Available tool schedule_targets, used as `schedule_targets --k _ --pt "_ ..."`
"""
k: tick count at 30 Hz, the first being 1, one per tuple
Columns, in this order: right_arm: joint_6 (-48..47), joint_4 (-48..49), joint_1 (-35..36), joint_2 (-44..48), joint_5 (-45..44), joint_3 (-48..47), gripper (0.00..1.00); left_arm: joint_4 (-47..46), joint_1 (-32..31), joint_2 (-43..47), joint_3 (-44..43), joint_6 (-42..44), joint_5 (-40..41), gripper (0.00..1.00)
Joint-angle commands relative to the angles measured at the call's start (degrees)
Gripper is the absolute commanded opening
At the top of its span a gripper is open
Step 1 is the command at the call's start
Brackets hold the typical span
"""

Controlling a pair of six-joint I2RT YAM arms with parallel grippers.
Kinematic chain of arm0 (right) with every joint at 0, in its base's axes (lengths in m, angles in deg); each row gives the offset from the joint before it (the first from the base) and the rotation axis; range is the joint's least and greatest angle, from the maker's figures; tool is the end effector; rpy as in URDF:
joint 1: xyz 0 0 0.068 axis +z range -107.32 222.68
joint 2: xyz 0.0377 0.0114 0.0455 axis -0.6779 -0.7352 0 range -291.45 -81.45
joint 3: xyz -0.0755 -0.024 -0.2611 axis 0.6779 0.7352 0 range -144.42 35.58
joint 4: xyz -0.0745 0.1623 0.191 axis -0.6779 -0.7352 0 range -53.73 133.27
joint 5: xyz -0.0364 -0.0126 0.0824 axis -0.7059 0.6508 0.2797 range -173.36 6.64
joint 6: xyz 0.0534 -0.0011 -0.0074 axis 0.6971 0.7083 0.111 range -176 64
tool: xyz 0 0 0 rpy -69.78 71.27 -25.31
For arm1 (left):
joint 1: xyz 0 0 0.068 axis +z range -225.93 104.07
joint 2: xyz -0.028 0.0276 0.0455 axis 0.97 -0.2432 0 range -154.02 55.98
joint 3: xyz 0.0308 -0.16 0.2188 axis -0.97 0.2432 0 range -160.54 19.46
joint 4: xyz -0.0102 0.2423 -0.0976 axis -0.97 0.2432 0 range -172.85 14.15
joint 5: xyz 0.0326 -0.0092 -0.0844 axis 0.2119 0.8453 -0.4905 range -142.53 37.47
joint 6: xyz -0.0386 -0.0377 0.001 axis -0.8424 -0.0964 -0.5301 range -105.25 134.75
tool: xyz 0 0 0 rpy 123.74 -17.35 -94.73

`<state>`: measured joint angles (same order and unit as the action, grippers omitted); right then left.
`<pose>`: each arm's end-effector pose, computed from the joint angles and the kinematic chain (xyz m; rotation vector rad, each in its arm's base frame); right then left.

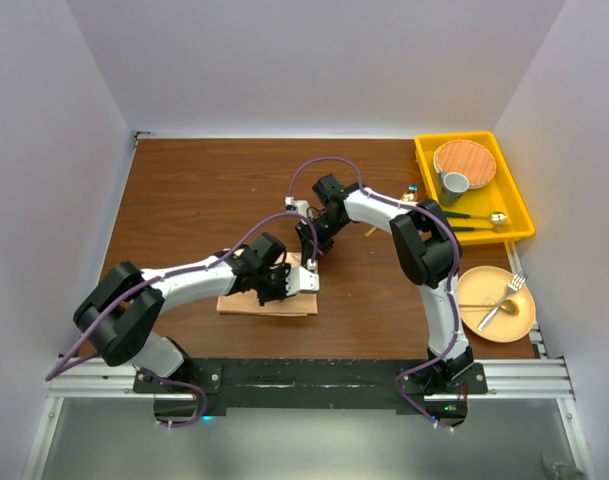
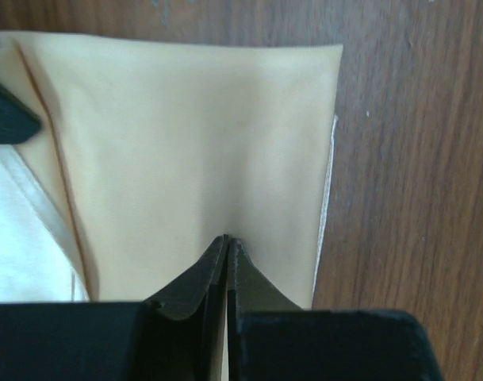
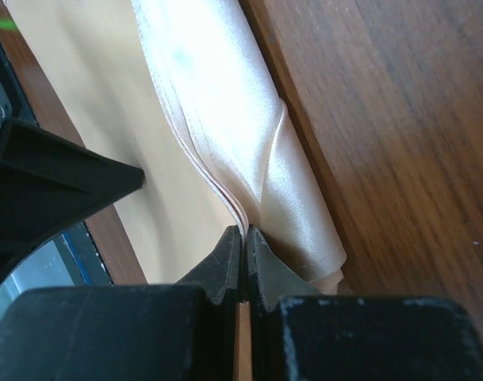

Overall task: Fold the napkin into a case and place the utensils inside
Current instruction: Fold the lower triangle-folded napkin into the folded napkin.

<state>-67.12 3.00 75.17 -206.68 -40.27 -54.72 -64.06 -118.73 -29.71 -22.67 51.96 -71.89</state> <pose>0.3522 0.2532 0.1414 -1.1769 2.5543 1.1575 0.1893 -0.1913 0.1560 1.7802 1.9490 -0.4810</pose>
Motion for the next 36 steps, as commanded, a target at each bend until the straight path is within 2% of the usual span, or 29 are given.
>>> schedule_targets --k 1,9,19,24,28,29,32,36 --pt "-1.63 -3.41 0.55 3.76 2.52 -0.41 0.00 -3.05 0.18 -2.37 0.73 -0.21 0.72 0.05" --pt "-1.01 -1.31 1.17 5.17 1.65 5.92 0.00 -2.35 0.18 -4.13 0.21 -1.17 0.46 0.03" --pt "-5.23 -1.92 -1.11 1.04 -3.01 4.17 0.00 0.20 1.76 -2.03 0.91 -0.48 -0.77 0.03" --pt "-4.18 -0.86 -1.11 0.87 -2.66 4.17 0.00 0.90 4.13 4.89 -1.54 -2.22 -7.70 0.15" --pt "-4.70 -0.33 -1.03 0.86 -3.27 4.17 0.00 0.46 11.41 7.91 -7.16 -11.25 -14.55 0.17" --pt "-5.23 -0.33 -1.11 0.95 -3.54 4.43 0.00 -0.15 15.61 7.56 -7.87 -13.20 -15.53 0.18" --pt "-5.85 0.01 -1.03 1.30 -4.07 4.70 0.00 -2.51 23.26 4.76 -9.46 -21.54 -19.48 0.20" --pt "-5.76 0.46 -1.03 1.30 -4.33 4.09 0.00 -8.05 30.14 -0.52 -9.20 -36.11 -25.02 0.19"
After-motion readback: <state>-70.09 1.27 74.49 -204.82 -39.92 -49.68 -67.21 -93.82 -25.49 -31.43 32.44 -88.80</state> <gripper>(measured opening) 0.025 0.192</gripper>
